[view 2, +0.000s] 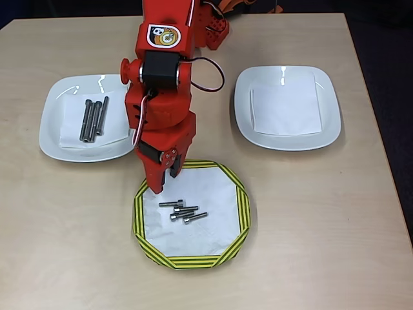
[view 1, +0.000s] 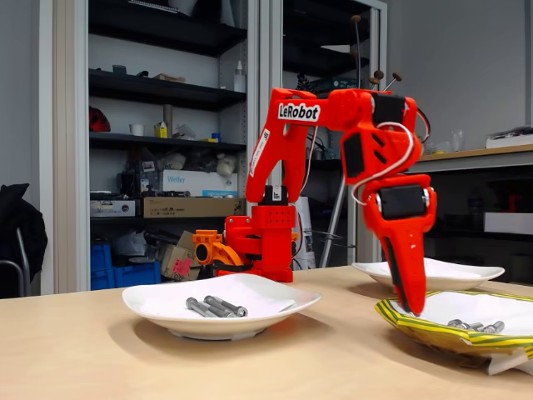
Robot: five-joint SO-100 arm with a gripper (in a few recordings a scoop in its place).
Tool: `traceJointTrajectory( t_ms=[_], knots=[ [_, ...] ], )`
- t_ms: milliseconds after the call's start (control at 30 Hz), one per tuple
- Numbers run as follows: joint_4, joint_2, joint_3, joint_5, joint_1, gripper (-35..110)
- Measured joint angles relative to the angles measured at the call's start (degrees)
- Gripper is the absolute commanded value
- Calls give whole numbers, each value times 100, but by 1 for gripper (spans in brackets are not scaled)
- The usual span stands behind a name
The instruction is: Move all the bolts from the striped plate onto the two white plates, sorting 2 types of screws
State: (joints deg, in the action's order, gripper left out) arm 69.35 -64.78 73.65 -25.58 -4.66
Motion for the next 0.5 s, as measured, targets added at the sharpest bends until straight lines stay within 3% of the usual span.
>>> traceJointTrajectory(
  t_ms=[500],
  knots=[
    [439,1028,-1819,835,35,14]
  ],
)
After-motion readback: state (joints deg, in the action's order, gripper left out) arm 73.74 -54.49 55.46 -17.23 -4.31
